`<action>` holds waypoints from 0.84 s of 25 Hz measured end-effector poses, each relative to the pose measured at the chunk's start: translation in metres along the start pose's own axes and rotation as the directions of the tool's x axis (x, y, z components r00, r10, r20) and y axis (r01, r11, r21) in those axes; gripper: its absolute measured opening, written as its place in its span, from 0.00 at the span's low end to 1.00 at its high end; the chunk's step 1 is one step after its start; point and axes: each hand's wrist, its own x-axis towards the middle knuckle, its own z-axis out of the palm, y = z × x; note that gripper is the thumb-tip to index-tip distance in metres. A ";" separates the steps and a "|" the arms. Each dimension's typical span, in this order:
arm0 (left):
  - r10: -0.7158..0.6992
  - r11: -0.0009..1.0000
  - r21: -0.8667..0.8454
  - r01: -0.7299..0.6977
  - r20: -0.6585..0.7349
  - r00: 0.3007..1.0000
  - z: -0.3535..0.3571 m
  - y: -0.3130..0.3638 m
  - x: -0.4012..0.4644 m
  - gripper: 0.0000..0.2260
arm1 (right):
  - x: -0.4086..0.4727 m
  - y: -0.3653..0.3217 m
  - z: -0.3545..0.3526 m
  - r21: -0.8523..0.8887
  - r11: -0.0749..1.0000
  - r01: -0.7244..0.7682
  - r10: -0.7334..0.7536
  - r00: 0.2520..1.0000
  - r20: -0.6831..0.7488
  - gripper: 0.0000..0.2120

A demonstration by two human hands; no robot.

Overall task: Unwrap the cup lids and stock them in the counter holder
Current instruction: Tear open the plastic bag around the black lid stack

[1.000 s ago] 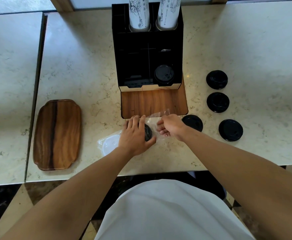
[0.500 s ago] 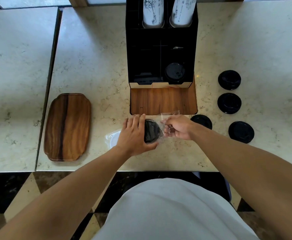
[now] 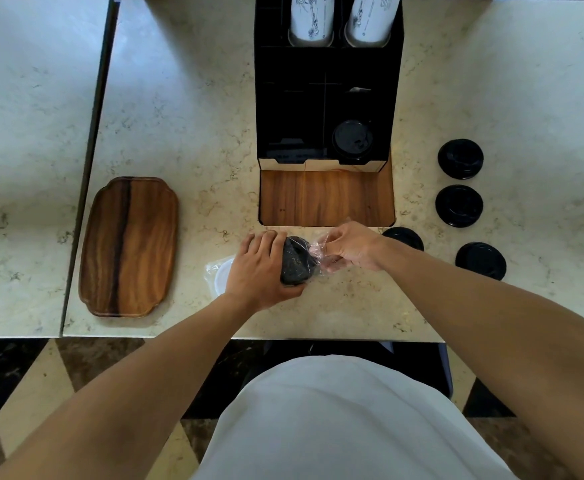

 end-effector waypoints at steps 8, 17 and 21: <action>-0.005 1.000 -0.026 0.004 -0.051 0.999 -0.003 0.001 0.000 0.44 | -0.002 0.000 0.011 -0.090 0.990 0.106 -0.107 0.994 -0.005 0.10; -0.040 0.997 -0.070 0.036 -0.054 0.998 -0.006 0.001 -0.002 0.43 | -0.003 -0.010 0.022 -0.113 0.992 0.061 -0.063 0.998 -0.015 0.14; -0.045 0.995 -0.095 0.040 -0.057 0.997 -0.007 0.001 -0.003 0.43 | -0.002 -0.010 0.023 -0.112 0.992 0.060 -0.057 0.998 0.025 0.13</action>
